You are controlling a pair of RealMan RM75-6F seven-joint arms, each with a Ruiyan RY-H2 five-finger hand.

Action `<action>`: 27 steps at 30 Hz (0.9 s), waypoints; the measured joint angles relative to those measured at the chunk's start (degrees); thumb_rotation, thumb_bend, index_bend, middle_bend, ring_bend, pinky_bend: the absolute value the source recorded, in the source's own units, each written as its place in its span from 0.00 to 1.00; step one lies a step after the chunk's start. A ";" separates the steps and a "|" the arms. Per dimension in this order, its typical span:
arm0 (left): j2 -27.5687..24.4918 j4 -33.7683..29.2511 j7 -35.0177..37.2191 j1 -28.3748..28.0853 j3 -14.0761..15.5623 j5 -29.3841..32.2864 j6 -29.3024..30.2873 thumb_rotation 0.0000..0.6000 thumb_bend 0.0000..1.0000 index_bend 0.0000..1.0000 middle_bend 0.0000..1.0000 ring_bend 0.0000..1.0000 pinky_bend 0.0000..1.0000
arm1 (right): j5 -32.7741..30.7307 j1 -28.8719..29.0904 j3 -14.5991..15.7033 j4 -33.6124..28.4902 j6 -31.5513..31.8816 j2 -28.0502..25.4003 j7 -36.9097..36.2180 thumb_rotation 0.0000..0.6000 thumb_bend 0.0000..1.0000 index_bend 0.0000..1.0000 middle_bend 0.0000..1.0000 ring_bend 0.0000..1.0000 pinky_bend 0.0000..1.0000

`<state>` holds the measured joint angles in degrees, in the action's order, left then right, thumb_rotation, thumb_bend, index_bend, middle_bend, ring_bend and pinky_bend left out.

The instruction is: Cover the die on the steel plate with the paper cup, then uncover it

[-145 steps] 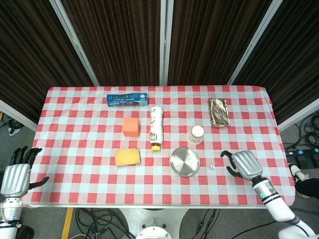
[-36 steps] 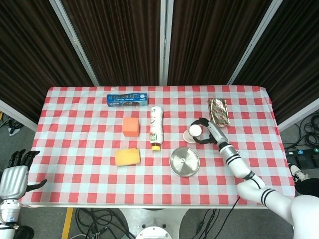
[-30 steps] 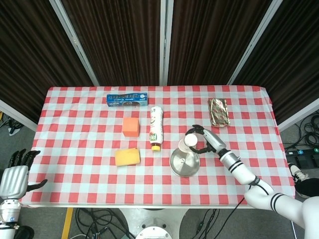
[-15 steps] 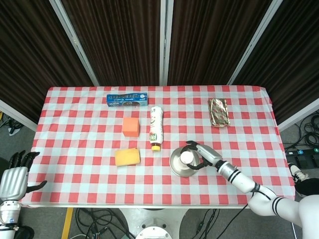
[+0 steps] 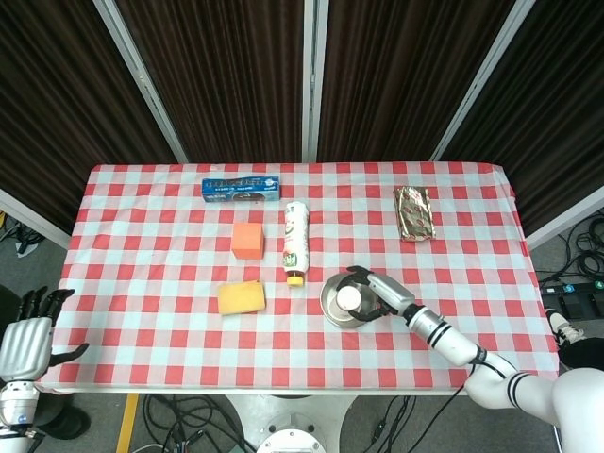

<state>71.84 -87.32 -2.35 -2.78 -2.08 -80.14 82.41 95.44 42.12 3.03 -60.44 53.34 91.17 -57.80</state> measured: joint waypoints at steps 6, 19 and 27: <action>-0.12 -0.04 -0.04 -0.07 0.05 -0.27 -0.01 1.00 0.02 0.15 0.14 0.05 0.05 | -3.26 0.21 -2.29 4.89 -0.14 2.81 -0.31 1.00 0.32 0.47 0.32 0.07 0.12; -0.31 -0.51 -0.74 -0.12 0.04 -0.03 -0.25 1.00 0.02 0.15 0.14 0.05 0.05 | 0.57 1.09 1.27 6.51 2.04 3.04 -4.66 1.00 0.33 0.46 0.32 0.07 0.10; -0.33 -0.65 -0.80 0.07 0.10 0.36 -0.37 1.00 0.02 0.15 0.14 0.05 0.05 | -0.31 1.06 0.40 10.29 3.73 5.84 -5.42 1.00 0.33 0.46 0.33 0.07 0.10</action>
<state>71.51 -87.96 -3.15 -2.71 -1.98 -79.77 82.04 95.13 43.18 3.42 -50.15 57.06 97.01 -63.22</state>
